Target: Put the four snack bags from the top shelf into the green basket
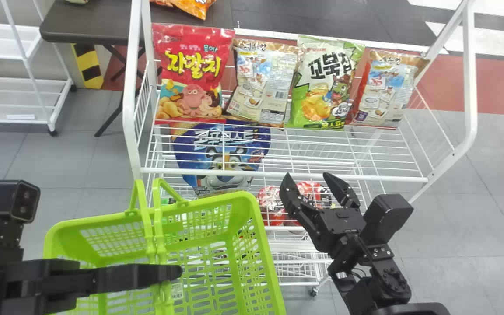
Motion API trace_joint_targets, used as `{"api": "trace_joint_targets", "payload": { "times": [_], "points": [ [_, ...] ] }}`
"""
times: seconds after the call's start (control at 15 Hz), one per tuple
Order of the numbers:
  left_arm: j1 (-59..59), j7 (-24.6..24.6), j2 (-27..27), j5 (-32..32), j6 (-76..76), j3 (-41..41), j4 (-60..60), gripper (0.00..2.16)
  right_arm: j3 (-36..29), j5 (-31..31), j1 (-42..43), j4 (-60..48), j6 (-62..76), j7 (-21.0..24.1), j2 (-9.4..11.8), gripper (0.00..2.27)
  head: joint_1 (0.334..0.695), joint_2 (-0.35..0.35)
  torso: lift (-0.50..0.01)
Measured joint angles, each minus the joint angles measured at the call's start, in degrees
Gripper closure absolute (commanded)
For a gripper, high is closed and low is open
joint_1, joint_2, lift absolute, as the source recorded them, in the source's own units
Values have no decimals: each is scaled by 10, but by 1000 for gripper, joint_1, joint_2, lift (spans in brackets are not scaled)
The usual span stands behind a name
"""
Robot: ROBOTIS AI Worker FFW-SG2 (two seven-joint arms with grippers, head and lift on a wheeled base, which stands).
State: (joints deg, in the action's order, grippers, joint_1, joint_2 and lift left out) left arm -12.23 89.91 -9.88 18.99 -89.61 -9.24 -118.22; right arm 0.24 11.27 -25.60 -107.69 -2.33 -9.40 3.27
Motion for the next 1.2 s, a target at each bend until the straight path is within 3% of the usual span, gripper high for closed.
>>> {"api": "trace_joint_targets", "payload": {
  "times": [0.87,1.2],
  "points": [
    [-39,0,-6,-22,0,-16,-40,2148,19,-4,22,27,28,1,1,184,695,-141,0],
    [-18,0,-7,-24,0,1,-23,2148,64,0,106,65,-37,7,-10,181,695,-73,0]
  ]
}}
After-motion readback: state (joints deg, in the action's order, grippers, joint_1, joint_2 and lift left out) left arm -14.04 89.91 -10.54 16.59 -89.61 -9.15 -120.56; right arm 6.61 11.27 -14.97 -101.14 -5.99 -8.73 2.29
